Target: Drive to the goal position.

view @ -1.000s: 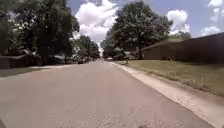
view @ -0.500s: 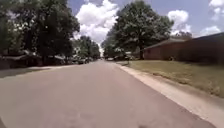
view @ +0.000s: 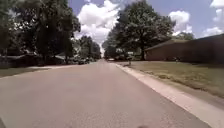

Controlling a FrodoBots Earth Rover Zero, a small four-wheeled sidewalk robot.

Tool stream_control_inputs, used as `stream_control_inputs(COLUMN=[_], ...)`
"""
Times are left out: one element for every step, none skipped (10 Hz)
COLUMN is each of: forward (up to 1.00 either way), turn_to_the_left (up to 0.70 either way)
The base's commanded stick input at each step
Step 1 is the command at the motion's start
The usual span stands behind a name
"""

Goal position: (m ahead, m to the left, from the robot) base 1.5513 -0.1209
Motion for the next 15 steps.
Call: stream_control_inputs(forward=[0.7, 0.7, 0.7, 0.7, 0.7, 0.7, 0.7, 0.7, 0.7, 0.7, 0.7, 0.7, 0.7, 0.7, 0.7], turn_to_the_left=[0.0, 0.0, 0.0, 0.0, 0.0, 0.0, 0.0, 0.0, 0.0, 0.0, 0.0, 0.0, 0.0, 0.0, 0.0])
